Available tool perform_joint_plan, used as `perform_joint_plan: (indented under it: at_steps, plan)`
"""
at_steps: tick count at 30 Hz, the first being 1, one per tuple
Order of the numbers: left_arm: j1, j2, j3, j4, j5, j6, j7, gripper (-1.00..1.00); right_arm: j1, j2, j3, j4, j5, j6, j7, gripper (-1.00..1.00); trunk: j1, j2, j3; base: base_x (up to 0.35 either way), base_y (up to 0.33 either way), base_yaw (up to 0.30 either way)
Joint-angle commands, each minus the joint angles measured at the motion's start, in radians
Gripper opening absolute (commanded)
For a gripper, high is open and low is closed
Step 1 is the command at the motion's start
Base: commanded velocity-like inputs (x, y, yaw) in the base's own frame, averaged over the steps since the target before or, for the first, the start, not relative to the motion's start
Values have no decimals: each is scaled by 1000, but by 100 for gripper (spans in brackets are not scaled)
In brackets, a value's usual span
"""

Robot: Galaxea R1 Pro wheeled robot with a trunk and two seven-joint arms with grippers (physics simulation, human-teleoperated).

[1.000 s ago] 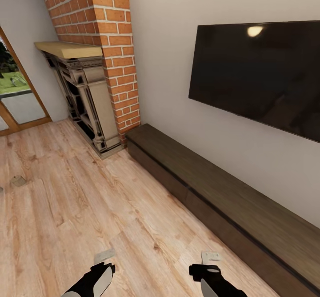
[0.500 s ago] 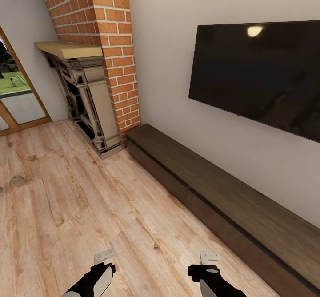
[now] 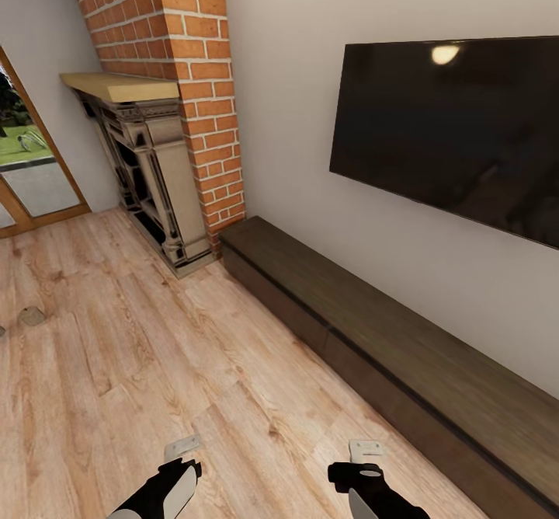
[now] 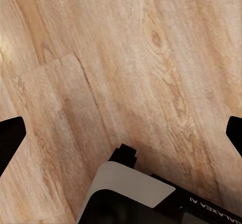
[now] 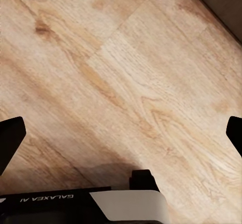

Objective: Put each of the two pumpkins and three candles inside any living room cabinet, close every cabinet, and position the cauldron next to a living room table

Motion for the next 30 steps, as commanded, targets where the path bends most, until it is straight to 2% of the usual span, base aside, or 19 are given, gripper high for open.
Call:
perform_joint_plan:
  at_steps: [1,11,19,30]
  plan:
    - [0,1,-8,-2,5,7,7,100,-1,-1,8,-2,-6,5,-9,100,0,-1,-1,0,0,0]
    - [0,1,-8,-2,5,7,7,100,-1,0,10,-1,-6,5,-9,100,0,-1,-1,0,0,19]
    - [0,1,-8,-2,6,7,7,100,-1,1,10,0,-6,7,-13,100,0,-1,-1,0,0,255]
    - [0,1,-8,-2,7,7,7,100,-1,28,9,2,-12,0,-28,100,0,-1,-1,-41,0,291]
